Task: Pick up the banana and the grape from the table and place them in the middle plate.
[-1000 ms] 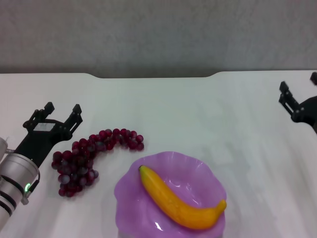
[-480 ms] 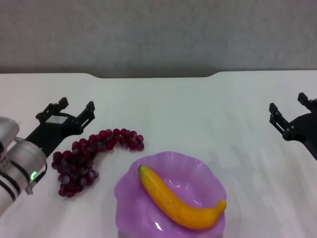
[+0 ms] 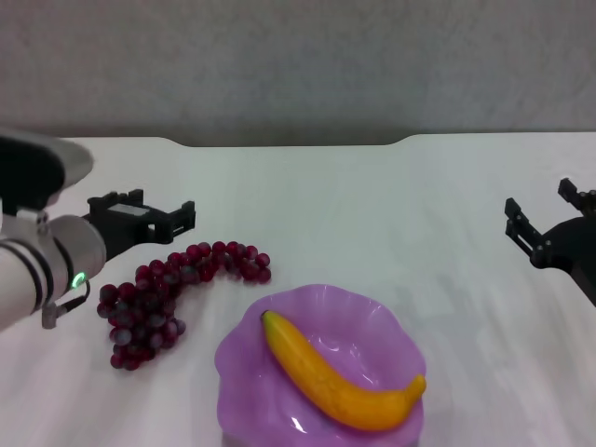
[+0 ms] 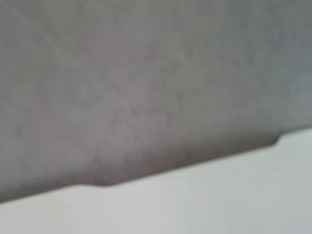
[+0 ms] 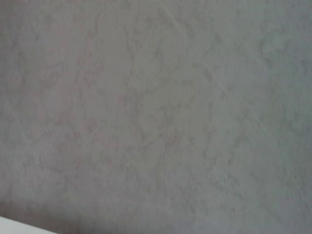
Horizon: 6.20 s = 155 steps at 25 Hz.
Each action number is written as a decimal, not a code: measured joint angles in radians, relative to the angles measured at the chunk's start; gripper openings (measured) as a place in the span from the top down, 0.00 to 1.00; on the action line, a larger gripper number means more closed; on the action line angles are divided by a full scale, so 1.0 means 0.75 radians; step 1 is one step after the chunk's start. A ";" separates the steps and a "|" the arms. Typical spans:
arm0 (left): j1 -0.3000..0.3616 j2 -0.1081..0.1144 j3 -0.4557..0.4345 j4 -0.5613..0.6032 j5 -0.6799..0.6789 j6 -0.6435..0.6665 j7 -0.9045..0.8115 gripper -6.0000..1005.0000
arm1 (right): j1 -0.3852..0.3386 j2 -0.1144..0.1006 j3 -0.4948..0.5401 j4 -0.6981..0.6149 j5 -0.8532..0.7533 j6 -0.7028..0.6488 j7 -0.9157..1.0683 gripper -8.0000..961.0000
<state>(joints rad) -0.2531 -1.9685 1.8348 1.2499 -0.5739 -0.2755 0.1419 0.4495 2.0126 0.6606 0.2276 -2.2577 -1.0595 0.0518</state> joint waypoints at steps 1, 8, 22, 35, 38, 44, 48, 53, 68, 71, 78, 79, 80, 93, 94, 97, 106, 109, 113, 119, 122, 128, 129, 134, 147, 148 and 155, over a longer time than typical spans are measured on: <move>-0.002 -0.023 -0.048 0.033 0.013 -0.097 0.043 0.18 | 0.001 0.000 -0.001 0.000 0.000 0.009 -0.001 0.19; -0.029 -0.081 -0.256 0.327 0.217 -0.680 0.112 0.15 | 0.003 0.000 -0.016 0.003 0.000 0.025 -0.001 0.19; -0.238 -0.092 -0.221 0.193 0.418 -0.955 0.029 0.12 | 0.003 0.002 -0.022 0.012 0.000 0.032 -0.003 0.19; -0.441 -0.096 -0.157 -0.203 0.475 -0.821 -0.073 0.12 | 0.004 0.002 -0.022 0.012 0.000 0.027 0.005 0.19; -0.484 -0.096 -0.157 -0.289 0.475 -0.806 -0.084 0.12 | 0.007 0.002 -0.022 0.014 0.000 0.025 0.005 0.19; -0.539 -0.093 -0.166 -0.451 0.476 -0.709 -0.092 0.12 | 0.009 0.002 -0.022 0.014 0.000 0.030 0.006 0.19; -0.565 -0.092 -0.173 -0.538 0.471 -0.687 -0.093 0.12 | 0.010 0.002 -0.022 0.014 0.000 0.026 0.006 0.19; -0.590 -0.093 -0.173 -0.605 0.466 -0.676 -0.096 0.12 | 0.012 0.002 -0.022 0.014 0.000 0.028 0.007 0.19; -0.611 -0.096 -0.172 -0.668 0.447 -0.667 -0.109 0.14 | 0.012 0.002 -0.022 0.016 0.000 0.030 0.007 0.19; -0.612 -0.095 -0.172 -0.668 0.445 -0.664 -0.126 0.14 | 0.011 0.002 -0.022 0.016 0.001 0.029 0.007 0.19; -0.602 -0.096 -0.172 -0.660 0.444 -0.640 -0.132 0.28 | 0.007 0.002 -0.022 0.016 0.005 0.025 0.007 0.20; -0.601 -0.096 -0.172 -0.659 0.444 -0.636 -0.132 0.29 | 0.007 0.002 -0.022 0.016 0.005 0.025 0.007 0.20; -0.598 -0.096 -0.172 -0.658 0.444 -0.631 -0.132 0.30 | 0.006 0.002 -0.022 0.016 0.006 0.025 0.007 0.20; -0.573 -0.098 -0.172 -0.652 0.444 -0.600 -0.132 0.44 | 0.006 0.002 -0.022 0.016 0.003 0.023 0.007 0.20; -0.570 -0.098 -0.172 -0.652 0.444 -0.596 -0.132 0.44 | 0.007 0.002 -0.022 0.016 0.001 0.024 0.007 0.20; -0.569 -0.098 -0.172 -0.652 0.444 -0.595 -0.132 0.45 | 0.007 0.002 -0.022 0.016 0.001 0.025 0.007 0.20; -0.559 -0.096 -0.167 -0.644 0.414 -0.587 -0.132 0.48 | 0.009 0.002 -0.022 0.015 0.000 0.031 0.007 0.20; -0.509 -0.096 -0.163 -0.575 0.410 -0.579 -0.131 0.49 | 0.007 0.002 -0.022 0.014 -0.001 0.032 0.007 0.20; -0.399 -0.094 -0.162 -0.395 0.410 -0.574 -0.124 0.50 | 0.004 0.002 -0.022 0.013 0.004 0.032 0.007 0.20; -0.196 -0.089 -0.162 -0.118 0.409 -0.485 -0.111 0.54 | 0.002 0.002 -0.022 0.011 0.007 0.032 0.007 0.20; -0.124 -0.089 -0.162 -0.037 0.409 -0.429 -0.104 0.55 | 0.001 0.002 -0.022 0.009 0.009 0.032 0.007 0.20; 0.043 -0.086 -0.156 0.136 0.348 -0.259 -0.073 0.55 | -0.002 0.002 -0.022 0.006 0.013 0.032 0.007 0.20; 0.071 -0.085 -0.153 0.166 0.324 -0.234 -0.055 0.55 | -0.002 0.002 -0.022 0.005 0.014 0.032 0.007 0.20; 0.183 -0.081 -0.142 0.336 0.015 -0.208 0.204 0.55 | -0.003 0.002 -0.022 0.003 0.013 0.032 0.007 0.20; 0.301 -0.083 -0.106 0.512 -0.794 -0.550 1.164 0.56 | -0.004 0.002 -0.022 0.003 0.014 0.032 0.007 0.20; 0.307 -0.084 -0.095 0.492 -0.847 -0.553 1.246 0.57 | -0.004 0.002 -0.022 0.003 0.013 0.033 0.007 0.20; 0.288 -0.090 -0.032 0.280 -1.159 -0.546 1.692 0.57 | -0.002 0.002 -0.022 0.003 0.014 0.034 0.007 0.20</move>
<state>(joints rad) -0.0374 -2.0358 1.8111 1.4601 -1.4428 -0.6851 1.4107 0.4483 2.0140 0.6442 0.2301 -2.2472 -1.0344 0.0567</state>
